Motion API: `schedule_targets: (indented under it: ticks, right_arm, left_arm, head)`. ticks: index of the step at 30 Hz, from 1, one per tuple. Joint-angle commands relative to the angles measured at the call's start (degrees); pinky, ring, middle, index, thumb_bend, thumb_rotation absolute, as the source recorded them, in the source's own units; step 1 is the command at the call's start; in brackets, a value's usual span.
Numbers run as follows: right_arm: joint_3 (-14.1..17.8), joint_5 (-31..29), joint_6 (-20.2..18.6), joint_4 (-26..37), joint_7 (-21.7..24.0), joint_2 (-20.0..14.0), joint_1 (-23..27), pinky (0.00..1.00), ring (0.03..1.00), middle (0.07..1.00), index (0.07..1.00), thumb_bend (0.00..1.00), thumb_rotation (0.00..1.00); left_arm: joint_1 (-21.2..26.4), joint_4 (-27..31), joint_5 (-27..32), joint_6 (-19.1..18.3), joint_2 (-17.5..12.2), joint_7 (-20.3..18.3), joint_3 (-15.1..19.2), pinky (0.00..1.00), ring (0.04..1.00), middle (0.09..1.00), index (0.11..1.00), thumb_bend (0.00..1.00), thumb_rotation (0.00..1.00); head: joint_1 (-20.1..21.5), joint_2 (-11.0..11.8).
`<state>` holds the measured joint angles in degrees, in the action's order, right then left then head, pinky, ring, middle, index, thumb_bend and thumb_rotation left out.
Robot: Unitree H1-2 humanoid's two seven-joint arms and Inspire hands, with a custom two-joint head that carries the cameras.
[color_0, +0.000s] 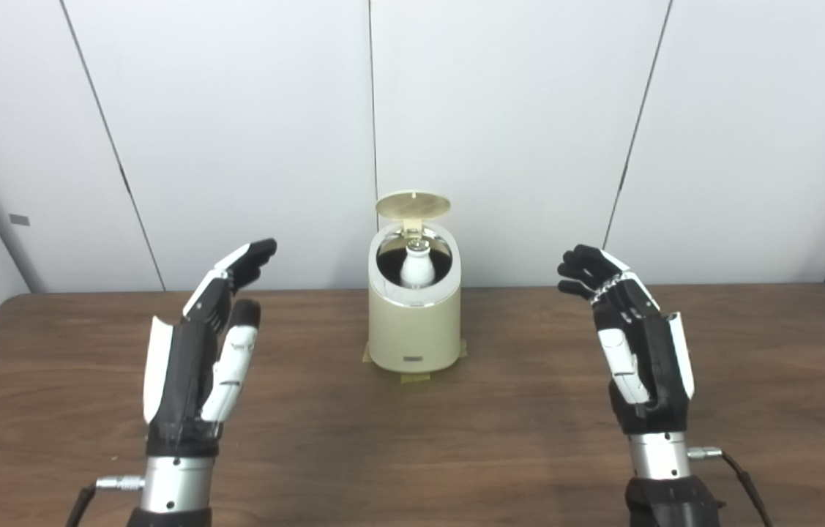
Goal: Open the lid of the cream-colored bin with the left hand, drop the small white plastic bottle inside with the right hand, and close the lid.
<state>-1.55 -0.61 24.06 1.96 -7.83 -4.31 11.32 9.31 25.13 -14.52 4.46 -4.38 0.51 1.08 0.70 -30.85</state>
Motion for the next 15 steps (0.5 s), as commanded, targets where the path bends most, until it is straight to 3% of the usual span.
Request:
schedule_targets:
  ticks: [1,4,5,9,12,15]
  right_arm:
    - [0.87,0.42,2.35,0.69,0.61,0.36,2.23,0.69,0.749,0.761,0.75,0.32,0.74]
    - [1.26,0.55,2.26,0.8,1.24,0.66,2.21,0.69,0.751,0.761,0.752,0.31,0.73]
    - [1.43,0.68,2.27,0.86,1.35,0.82,2.21,0.69,0.75,0.761,0.751,0.32,0.73]
    - [1.97,1.44,2.06,1.18,1.39,1.57,2.35,0.7,0.758,0.773,0.756,0.33,0.74]
    - [2.2,1.41,2.09,1.16,1.58,1.87,2.42,0.7,0.762,0.778,0.756,0.32,0.74]
    - [2.54,2.35,2.28,1.39,0.97,2.49,2.38,0.69,0.756,0.773,0.755,0.33,0.74]
  left_arm:
    - [6.9,2.97,-5.06,-2.6,-0.96,-0.85,-0.44,0.86,0.864,0.833,0.825,0.53,0.96]
    - [12.64,3.97,-11.6,-7.8,-2.26,-3.61,-2.2,0.83,0.867,0.834,0.82,0.51,0.96]
    - [14.47,4.65,-13.71,-10.54,-3.13,-5.71,-3.08,0.85,0.886,0.856,0.843,0.6,0.97]
    - [22.22,6.3,-22.72,-19.76,-5.45,-14.63,-7.49,0.89,0.942,0.914,0.889,0.77,0.99]
    - [27.17,3.89,-29.02,-22.41,-4.82,-16.79,-10.59,0.86,0.94,0.908,0.876,0.72,0.93]
    - [30.98,0.41,-35.31,-24.4,-3.44,-17.68,-13.31,0.9,0.92,0.865,0.841,0.65,0.87]
  head:
    - [0.05,-0.03]
    - [0.12,-0.02]
    - [0.11,0.01]
    - [0.19,0.05]
    - [0.39,0.07]
    - [0.66,0.08]
